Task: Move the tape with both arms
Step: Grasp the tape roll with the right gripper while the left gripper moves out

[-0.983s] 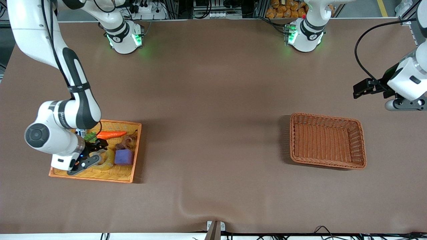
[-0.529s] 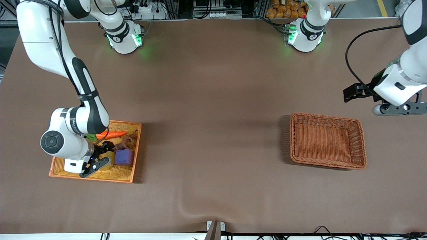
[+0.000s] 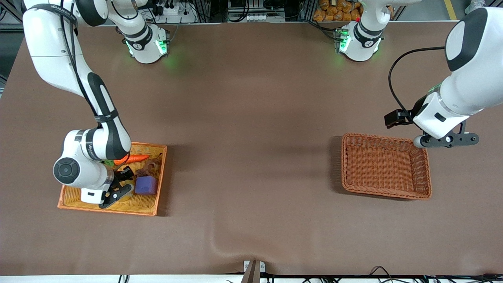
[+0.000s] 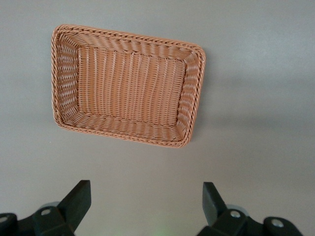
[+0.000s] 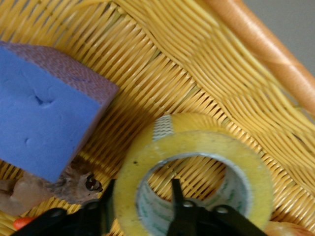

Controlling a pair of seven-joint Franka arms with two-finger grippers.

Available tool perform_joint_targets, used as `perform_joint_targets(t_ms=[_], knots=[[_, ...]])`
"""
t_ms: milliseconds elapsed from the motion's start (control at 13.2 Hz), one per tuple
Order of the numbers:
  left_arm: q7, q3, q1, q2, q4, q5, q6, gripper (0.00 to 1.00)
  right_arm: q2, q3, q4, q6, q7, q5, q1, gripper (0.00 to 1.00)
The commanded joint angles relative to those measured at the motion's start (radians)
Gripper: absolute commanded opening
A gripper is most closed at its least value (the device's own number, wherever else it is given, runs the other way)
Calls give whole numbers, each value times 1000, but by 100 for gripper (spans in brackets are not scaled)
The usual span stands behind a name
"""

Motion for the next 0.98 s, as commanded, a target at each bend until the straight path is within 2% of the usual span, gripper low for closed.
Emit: perform_joint_targets(t_ms=[0, 227, 529, 756, 907], knots=[[-14, -3, 4, 2, -5, 16, 4, 100, -13, 7, 10, -42, -16, 10, -10, 0], [-14, -3, 2, 4, -5, 19, 6, 100, -125, 10, 77, -232, 1, 12, 8, 0], [-17, -3, 1, 10, -42, 19, 38, 100, -142, 14, 247, -442, 116, 13, 84, 0], [-20, -3, 1, 10, -113, 20, 111, 100, -142, 14, 284, -539, 413, 96, 222, 0], [-29, -3, 8, 10, -169, 19, 196, 100, -142, 16, 284, -550, 605, 177, 304, 0]])
